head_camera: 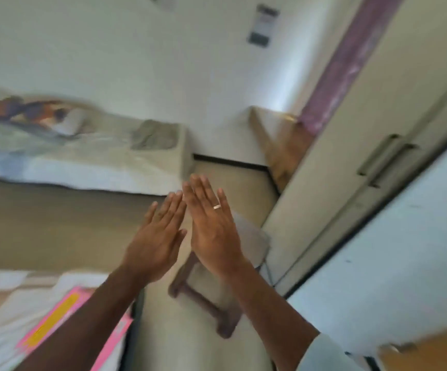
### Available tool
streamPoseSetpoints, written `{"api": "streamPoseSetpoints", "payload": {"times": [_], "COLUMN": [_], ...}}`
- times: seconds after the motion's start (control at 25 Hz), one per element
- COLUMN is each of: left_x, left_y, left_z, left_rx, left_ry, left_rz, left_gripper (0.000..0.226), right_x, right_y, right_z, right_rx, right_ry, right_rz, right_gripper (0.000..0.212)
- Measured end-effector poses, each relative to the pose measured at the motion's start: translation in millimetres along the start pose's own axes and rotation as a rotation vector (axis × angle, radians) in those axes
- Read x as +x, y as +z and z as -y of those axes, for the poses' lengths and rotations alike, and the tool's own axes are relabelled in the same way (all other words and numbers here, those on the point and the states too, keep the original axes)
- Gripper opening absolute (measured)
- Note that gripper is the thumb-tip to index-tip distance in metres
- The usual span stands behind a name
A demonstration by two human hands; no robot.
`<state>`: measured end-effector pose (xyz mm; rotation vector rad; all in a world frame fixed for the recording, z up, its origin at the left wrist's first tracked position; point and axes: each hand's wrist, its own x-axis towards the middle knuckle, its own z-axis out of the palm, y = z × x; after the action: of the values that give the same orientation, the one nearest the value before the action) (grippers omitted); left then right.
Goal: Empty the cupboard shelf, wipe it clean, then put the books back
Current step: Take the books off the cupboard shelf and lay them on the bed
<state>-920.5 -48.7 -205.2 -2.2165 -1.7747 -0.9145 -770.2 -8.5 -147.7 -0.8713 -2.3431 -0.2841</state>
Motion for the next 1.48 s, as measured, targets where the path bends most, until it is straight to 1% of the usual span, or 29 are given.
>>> {"api": "streamPoseSetpoints", "payload": {"times": [0.08, 0.2, 0.28, 0.36, 0.4, 0.52, 0.64, 0.72, 0.76, 0.88, 0.96, 1.04, 1.12, 1.2, 1.24, 1.28, 1.36, 1.44, 1.48], "left_x": [48.5, 98.4, 115.3, 123.8, 126.9, 127.2, 114.9, 100.5, 94.4, 79.5, 71.8, 71.0, 69.6, 69.6, 69.8, 68.2, 62.5, 58.9, 59.4], "left_y": [1.4, 8.1, 12.4, 19.0, 24.0, 39.0, 48.1, 59.9, 64.7, 64.3, 60.6, 58.2, 65.7, 79.6, 88.5, 97.1, 111.3, 119.8, 121.5], "left_z": [-69.7, -191.5, -275.1, -349.9, -386.2, -491.6, -580.6, -639.5, -665.9, -739.2, -781.0, -812.5, -843.8, -864.9, -871.9, -875.9, -878.8, -879.1, -878.7], "left_rx": [-0.096, -0.257, -0.363, -0.467, -0.507, -0.615, -0.700, -0.704, -0.683, -0.601, -0.569, -0.536, -0.537, -0.573, -0.611, -0.651, -0.714, -0.792, -0.836], "left_ry": [0.203, 0.506, 0.669, 0.796, 0.860, 0.998, 1.076, 1.161, 1.198, 1.252, 1.291, 1.300, 1.304, 1.273, 1.245, 1.214, 1.169, 1.130, 1.108], "left_rz": [-0.071, -0.143, -0.205, -0.212, -0.203, -0.124, 0.045, 0.152, 0.179, 0.273, 0.300, 0.319, 0.359, 0.401, 0.426, 0.458, 0.510, 0.545, 0.557], "left_gripper": [0.057, 0.041, 0.028, 0.026, 0.027, 0.028, 0.031, 0.033, 0.035, 0.035, 0.030, 0.027, 0.028, 0.030, 0.030, 0.029, 0.023, 0.018, 0.017], "right_x": [-27.6, -94.9, -147.8, -202.5, -231.6, -320.4, -401.8, -452.1, -471.6, -524.6, -554.5, -576.1, -598.4, -610.4, -611.6, -609.7, -596.9, -582.1, -578.3], "right_y": [-69.0, -172.8, -236.4, -289.9, -315.2, -391.0, -458.2, -498.7, -515.0, -556.0, -584.2, -607.2, -625.8, -632.1, -629.8, -624.7, -611.0, -601.6, -602.4], "right_z": [-55.3, -123.4, -148.4, -167.5, -177.6, -201.1, -214.3, -219.6, -221.6, -224.8, -228.1, -232.0, -238.8, -244.2, -245.8, -246.4, -247.4, -248.9, -250.1], "right_rx": [-0.091, -0.208, -0.352, -0.476, -0.534, -0.714, -0.899, -0.985, -1.004, -1.046, -1.037, -0.945, -0.839, -0.732, -0.731, -0.776, -0.929, -0.997, -0.976], "right_ry": [0.095, 0.215, 0.274, 0.367, 0.449, 0.756, 1.017, 1.187, 1.276, 1.521, 1.638, 1.778, 1.950, 2.089, 2.124, 2.127, 2.023, 1.880, 1.859], "right_rz": [-0.095, -0.228, -0.273, -0.282, -0.296, -0.357, -0.365, -0.361, -0.334, -0.181, -0.138, -0.112, -0.021, 0.057, 0.074, 0.096, 0.134, 0.090, 0.041], "right_gripper": [0.074, 0.058, 0.058, 0.061, 0.060, 0.057, 0.050, 0.047, 0.046, 0.044, 0.045, 0.052, 0.062, 0.066, 0.066, 0.067, 0.067, 0.062, 0.060]}}
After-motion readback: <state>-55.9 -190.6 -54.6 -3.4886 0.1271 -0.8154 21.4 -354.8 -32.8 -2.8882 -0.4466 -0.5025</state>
